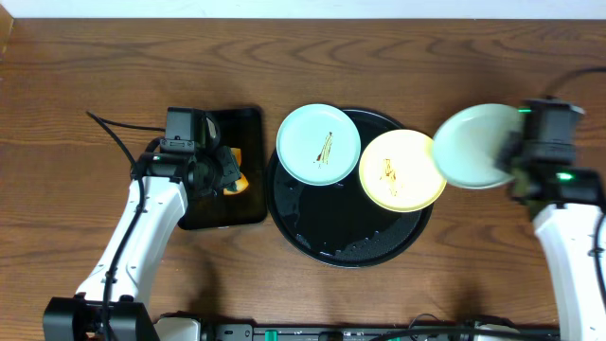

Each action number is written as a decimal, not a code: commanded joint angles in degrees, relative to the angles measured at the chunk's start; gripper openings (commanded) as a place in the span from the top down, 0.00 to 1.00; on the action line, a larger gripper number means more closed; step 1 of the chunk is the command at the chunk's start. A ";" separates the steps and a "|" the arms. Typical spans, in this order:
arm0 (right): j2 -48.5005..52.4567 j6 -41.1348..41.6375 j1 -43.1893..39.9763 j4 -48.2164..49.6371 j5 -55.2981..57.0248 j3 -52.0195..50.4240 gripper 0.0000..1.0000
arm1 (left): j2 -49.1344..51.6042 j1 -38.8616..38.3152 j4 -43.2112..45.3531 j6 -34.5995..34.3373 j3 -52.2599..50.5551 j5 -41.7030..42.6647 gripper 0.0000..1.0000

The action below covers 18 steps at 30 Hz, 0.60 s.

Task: Clean dirty plates on tray and stack at the side
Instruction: 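Carry the green plate right and set it on the table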

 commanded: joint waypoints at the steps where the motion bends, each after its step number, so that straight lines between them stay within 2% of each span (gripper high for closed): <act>1: -0.11 5.27 -9.57 -0.48 -8.96 0.50 0.99 | 0.00 0.24 -0.11 0.15 0.22 0.31 0.92; 7: 2.43 5.25 -21.24 -1.42 -15.23 -0.85 0.99 | 0.00 0.24 -0.44 0.15 0.22 0.31 0.92; 11: 5.09 6.54 -24.46 -0.61 -16.06 -2.49 0.99 | 0.00 0.24 -0.44 0.17 0.22 0.31 0.92; 18: 12.85 6.45 -26.77 6.62 -14.47 -3.89 0.99 | 0.00 0.24 -0.46 0.15 0.22 0.33 0.92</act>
